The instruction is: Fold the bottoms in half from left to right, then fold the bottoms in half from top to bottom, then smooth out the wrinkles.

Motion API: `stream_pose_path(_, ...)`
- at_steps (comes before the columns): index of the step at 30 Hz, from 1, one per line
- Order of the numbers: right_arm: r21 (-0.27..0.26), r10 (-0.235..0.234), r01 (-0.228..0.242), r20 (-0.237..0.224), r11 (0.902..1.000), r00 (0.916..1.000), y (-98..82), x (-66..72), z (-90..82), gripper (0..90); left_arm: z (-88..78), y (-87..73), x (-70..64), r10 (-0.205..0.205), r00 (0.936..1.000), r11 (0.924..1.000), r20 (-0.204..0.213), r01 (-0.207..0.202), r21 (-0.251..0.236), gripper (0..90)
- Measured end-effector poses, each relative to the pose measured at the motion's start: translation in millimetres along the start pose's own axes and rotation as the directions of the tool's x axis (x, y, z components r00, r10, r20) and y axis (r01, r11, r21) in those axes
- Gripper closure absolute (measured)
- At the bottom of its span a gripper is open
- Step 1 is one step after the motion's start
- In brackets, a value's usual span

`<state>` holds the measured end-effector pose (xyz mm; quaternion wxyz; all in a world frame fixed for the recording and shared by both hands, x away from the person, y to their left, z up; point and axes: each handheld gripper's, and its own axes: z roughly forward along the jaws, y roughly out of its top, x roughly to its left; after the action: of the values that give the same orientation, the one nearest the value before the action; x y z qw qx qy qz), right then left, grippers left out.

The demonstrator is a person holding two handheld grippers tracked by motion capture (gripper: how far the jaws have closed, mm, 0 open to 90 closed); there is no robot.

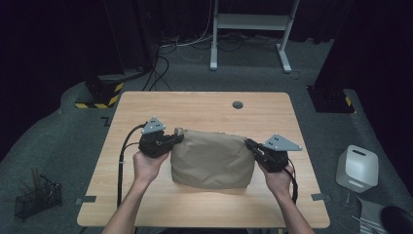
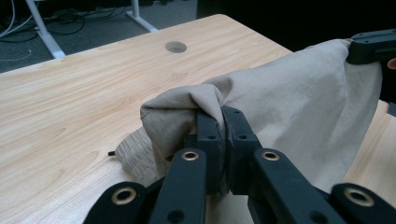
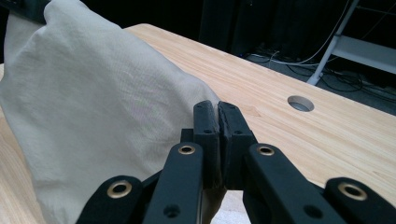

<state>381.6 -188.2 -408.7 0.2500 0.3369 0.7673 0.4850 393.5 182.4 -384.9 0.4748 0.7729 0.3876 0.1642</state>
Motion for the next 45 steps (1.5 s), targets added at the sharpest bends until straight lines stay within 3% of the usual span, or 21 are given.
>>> stream_pose_path(17,0.028,-0.022,0.022,0.012,0.9994,0.9997,11.1,-6.4,17.2,86.9,8.1,0.9,11.7,-0.026,0.9995,0.9996,-0.017,0.026,0.011,86.7)
stream_pose_path(32,0.054,-0.027,0.026,0.031,0.9982,0.9991,14.6,-10.0,27.6,86.8,21.3,0.4,24.2,-0.015,0.9995,0.9999,-0.027,0.015,0.001,86.7)
stream_pose_path(45,0.061,0.029,-0.032,0.038,0.9977,0.9988,8.6,-21.4,39.4,86.8,34.0,6.0,28.9,0.002,0.9991,0.9999,-0.043,-0.002,0.016,86.7)
